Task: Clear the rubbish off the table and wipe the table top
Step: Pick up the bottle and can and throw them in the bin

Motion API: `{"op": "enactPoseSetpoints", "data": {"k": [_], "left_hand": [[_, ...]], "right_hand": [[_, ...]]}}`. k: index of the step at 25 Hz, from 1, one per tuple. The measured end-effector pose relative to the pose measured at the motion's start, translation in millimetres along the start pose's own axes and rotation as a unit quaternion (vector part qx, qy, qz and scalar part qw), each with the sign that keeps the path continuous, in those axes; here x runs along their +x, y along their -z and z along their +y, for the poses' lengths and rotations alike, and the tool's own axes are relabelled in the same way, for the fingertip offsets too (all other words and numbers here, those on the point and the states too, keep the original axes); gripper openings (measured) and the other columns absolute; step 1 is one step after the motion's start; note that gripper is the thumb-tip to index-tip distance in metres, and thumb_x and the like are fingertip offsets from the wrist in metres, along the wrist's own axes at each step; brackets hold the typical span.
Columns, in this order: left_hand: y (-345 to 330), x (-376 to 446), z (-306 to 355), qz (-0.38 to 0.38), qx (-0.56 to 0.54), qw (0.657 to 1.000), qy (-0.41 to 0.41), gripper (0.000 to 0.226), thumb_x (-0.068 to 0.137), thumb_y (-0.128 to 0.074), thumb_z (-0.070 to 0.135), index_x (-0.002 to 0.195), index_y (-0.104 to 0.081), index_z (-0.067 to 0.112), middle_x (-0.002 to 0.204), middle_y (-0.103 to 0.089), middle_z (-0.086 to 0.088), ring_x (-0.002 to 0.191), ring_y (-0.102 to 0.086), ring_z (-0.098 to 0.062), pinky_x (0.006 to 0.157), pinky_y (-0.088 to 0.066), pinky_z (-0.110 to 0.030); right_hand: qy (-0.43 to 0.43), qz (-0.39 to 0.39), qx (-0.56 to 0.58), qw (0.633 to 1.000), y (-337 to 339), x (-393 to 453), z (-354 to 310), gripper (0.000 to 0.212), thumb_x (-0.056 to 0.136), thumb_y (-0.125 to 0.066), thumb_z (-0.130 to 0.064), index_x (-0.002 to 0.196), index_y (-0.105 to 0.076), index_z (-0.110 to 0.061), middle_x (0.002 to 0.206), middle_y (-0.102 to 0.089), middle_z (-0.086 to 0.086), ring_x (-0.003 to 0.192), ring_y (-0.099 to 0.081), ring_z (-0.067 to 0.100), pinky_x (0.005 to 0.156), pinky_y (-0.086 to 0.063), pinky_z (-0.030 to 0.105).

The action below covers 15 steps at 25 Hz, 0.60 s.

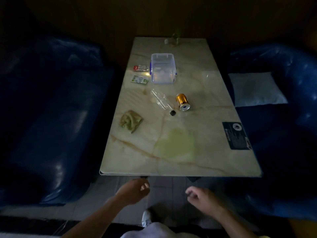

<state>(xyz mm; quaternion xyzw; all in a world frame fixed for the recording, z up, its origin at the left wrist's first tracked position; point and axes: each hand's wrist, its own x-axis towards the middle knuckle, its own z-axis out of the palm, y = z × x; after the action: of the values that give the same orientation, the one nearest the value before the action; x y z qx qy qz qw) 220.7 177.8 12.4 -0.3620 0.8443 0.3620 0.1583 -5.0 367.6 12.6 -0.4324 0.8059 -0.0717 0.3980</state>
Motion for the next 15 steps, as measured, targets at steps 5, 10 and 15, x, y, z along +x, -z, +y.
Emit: {"op": "enactPoseSetpoints", "data": {"k": [5,10,15], "left_hand": [[49.7,47.4,-11.3,0.001,0.02,1.0,-0.015,0.026,0.092,-0.051,0.033,0.113,-0.063,0.022,0.114,-0.071,-0.001,0.1,-0.066,-0.016,0.087,-0.051,-0.028],[89.1,110.0,1.6,-0.001,0.069,0.998,-0.013,0.025,0.09,-0.052,0.037,0.111,-0.062,0.026,0.114,-0.07,0.004,0.102,-0.065,-0.014,0.085,-0.05,-0.028],[129.8,181.6,34.0,0.009,0.083,0.996,0.007,0.028,0.092,-0.052,0.034,0.115,-0.062,0.022,0.116,-0.069,0.001,0.106,-0.064,-0.017,0.089,-0.051,-0.03]], "right_hand": [[-0.014,0.018,0.007,1.0,42.4,38.0,-24.0,0.026,0.09,-0.057,-0.032,0.115,-0.064,-0.025,0.111,-0.072,-0.005,0.102,-0.066,0.011,0.083,-0.047,0.022],[-0.025,0.026,-0.01,0.999,97.9,88.3,-16.1,0.026,0.091,-0.056,-0.035,0.115,-0.064,-0.028,0.115,-0.072,-0.003,0.103,-0.067,0.014,0.085,-0.051,0.027],[-0.019,0.021,-0.021,0.999,163.9,157.2,1.2,0.027,0.094,-0.053,-0.034,0.118,-0.062,-0.027,0.119,-0.07,-0.002,0.101,-0.067,0.014,0.08,-0.051,0.026]]}}
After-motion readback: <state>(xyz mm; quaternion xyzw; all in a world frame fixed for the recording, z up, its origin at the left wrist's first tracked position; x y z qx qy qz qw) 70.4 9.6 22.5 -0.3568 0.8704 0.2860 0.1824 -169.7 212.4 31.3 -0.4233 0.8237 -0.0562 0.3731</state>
